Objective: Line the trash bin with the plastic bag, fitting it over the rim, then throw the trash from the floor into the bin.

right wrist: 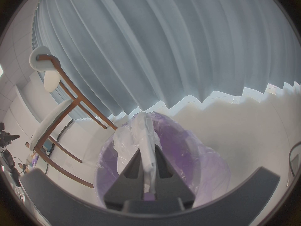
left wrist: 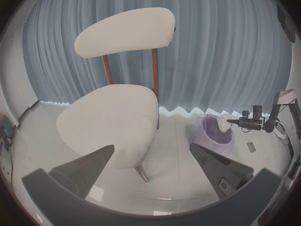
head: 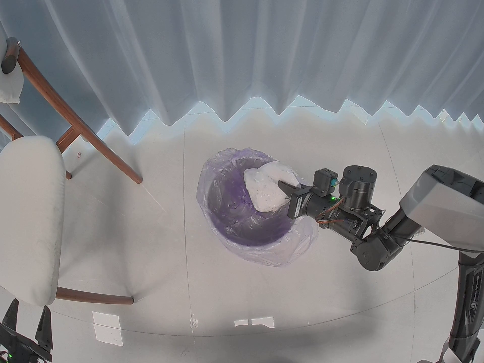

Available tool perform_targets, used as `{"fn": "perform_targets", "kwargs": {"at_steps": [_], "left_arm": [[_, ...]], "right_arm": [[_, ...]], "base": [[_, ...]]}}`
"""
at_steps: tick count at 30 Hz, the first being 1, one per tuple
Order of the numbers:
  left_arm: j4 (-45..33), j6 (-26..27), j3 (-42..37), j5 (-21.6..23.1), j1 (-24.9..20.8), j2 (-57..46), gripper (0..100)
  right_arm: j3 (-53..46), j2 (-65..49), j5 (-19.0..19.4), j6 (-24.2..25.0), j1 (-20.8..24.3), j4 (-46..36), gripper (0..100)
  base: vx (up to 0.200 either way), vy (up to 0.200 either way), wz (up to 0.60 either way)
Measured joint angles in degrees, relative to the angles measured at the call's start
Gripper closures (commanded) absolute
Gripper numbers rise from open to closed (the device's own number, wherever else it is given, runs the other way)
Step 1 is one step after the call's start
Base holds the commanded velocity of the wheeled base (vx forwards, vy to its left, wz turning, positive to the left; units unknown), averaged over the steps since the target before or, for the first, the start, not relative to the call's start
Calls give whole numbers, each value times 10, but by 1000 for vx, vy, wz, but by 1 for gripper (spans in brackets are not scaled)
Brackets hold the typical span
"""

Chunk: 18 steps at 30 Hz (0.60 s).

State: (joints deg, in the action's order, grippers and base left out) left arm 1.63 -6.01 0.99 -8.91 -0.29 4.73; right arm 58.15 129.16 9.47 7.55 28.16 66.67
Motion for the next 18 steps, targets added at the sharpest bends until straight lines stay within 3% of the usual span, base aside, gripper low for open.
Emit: {"fn": "perform_targets", "kwargs": {"at_steps": [3, 7, 8, 18], "left_arm": [[-4, 16, 0, 15, 1, -10, 0], [-15, 41, 0, 78, -1, -20, 0], [-16, 42, 0, 85, -2, -22, 0], [-19, 48, 0, 84, 2, -37, 0]], "right_arm": [[9, 14, -1, -2, 5, 0, 100], [21, 31, -2, -4, 11, 1, 100], [23, 34, -2, -4, 13, 1, 0], [38, 46, -10, 9, 17, 24, 0]], "base": [[0, 0, 0], [0, 0, 0], [0, 0, 0], [0, 0, 0]]}}
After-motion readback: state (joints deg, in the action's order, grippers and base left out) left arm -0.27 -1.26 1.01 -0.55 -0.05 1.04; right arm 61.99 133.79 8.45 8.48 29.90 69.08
